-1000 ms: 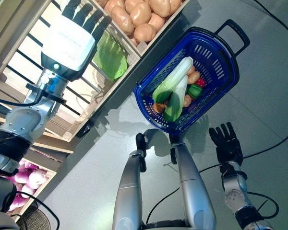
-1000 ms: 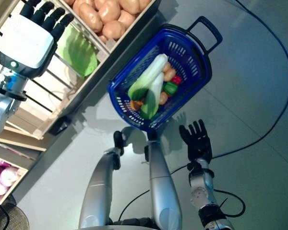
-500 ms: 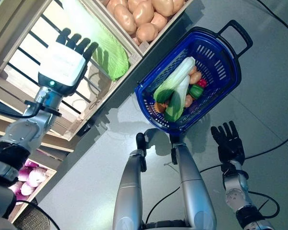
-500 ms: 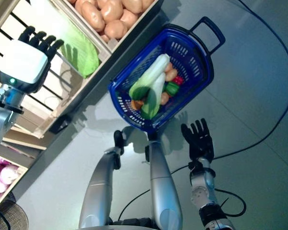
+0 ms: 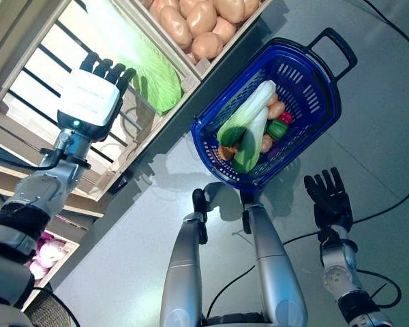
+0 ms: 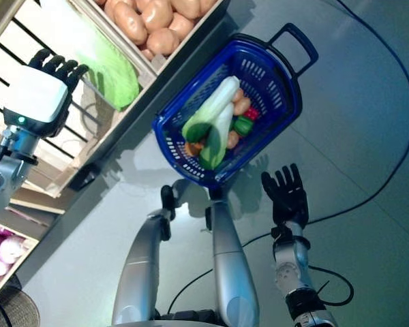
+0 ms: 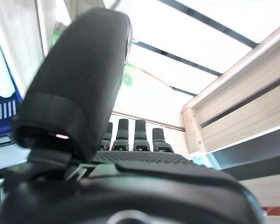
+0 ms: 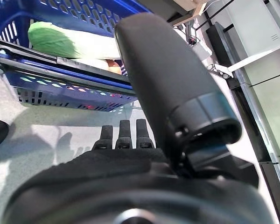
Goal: Put vegetables into the basket
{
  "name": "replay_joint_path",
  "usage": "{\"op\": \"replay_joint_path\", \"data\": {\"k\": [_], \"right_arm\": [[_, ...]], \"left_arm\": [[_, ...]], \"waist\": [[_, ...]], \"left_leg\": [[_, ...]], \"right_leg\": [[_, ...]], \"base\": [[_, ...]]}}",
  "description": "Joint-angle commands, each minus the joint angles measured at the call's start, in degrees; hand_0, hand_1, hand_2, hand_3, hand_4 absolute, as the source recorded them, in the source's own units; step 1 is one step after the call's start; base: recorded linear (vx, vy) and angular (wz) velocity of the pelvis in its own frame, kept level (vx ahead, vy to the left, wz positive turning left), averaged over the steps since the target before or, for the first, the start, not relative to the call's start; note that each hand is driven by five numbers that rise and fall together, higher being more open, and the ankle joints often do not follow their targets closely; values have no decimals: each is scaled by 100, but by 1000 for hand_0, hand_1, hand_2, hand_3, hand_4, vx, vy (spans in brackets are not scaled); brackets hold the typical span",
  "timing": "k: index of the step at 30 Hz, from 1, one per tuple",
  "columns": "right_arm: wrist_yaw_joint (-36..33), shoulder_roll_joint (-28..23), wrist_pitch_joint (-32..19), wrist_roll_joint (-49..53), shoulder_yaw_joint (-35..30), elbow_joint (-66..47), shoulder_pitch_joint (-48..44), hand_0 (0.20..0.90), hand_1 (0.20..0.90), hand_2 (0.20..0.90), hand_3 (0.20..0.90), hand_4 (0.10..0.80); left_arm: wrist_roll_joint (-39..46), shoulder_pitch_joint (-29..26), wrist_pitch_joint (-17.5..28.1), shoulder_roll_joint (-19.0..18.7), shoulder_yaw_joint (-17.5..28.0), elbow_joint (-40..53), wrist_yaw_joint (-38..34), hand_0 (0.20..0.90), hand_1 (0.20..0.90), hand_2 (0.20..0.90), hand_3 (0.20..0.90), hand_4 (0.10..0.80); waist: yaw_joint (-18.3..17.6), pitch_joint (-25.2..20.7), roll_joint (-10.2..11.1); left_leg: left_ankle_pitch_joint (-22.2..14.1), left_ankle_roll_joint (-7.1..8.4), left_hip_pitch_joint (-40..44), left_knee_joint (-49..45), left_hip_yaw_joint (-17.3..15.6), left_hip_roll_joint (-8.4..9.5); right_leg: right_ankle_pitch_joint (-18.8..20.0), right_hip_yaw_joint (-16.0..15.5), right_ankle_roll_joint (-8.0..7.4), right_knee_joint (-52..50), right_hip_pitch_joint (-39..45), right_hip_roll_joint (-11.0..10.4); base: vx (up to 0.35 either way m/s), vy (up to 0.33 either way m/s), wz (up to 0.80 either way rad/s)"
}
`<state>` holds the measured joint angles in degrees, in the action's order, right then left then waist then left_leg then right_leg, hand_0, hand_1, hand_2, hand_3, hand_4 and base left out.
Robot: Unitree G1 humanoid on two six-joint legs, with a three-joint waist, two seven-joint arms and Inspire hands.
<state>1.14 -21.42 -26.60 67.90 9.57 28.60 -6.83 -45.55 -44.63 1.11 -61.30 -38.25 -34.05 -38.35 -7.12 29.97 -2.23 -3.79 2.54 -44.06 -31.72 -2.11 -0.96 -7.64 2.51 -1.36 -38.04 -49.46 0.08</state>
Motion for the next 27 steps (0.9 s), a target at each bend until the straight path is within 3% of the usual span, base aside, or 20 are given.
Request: {"op": "replay_joint_path", "data": {"k": [1, 9, 19, 27], "right_arm": [[-81, -273, -539, 82, -172, -554, 98, 900, 900, 900, 900, 800], [38, -152, -520, 395, -87, -491, 44, 900, 900, 900, 900, 800], [31, -204, -484, 377, -103, -411, -21, 900, 900, 900, 900, 800], [-129, -315, -447, 296, -61, -503, -115, 900, 900, 900, 900, 800]], "left_arm": [[-142, -682, -178, -271, 383, -249, -737, 900, 900, 900, 900, 800], [-318, -1134, -106, -66, 63, -543, -731, 900, 900, 900, 900, 800], [-264, -1259, -181, 69, -103, -730, -388, 900, 900, 900, 900, 800], [-153, -1527, -528, 217, -390, -1368, -37, 900, 900, 900, 900, 800]], "waist": [[-143, -18, 48], [-200, -18, 84], [-233, -18, 95], [-275, -18, 174]], "left_leg": [[40, -304, -171, 30, -328, 58], [26, -314, -190, 1, -336, 63], [-31, -322, -215, -69, -430, -2], [-67, -352, -501, -236, -490, -121]], "right_leg": [[379, -365, 42, 534, 382, -107], [454, -328, 25, 594, 357, -97], [496, -367, 0, 656, 335, -180], [508, -444, -8, 558, 68, -237]], "base": [[15, 0, -4], [3, 0, -4], [11, 20, -8], [17, 18, -7]]}}
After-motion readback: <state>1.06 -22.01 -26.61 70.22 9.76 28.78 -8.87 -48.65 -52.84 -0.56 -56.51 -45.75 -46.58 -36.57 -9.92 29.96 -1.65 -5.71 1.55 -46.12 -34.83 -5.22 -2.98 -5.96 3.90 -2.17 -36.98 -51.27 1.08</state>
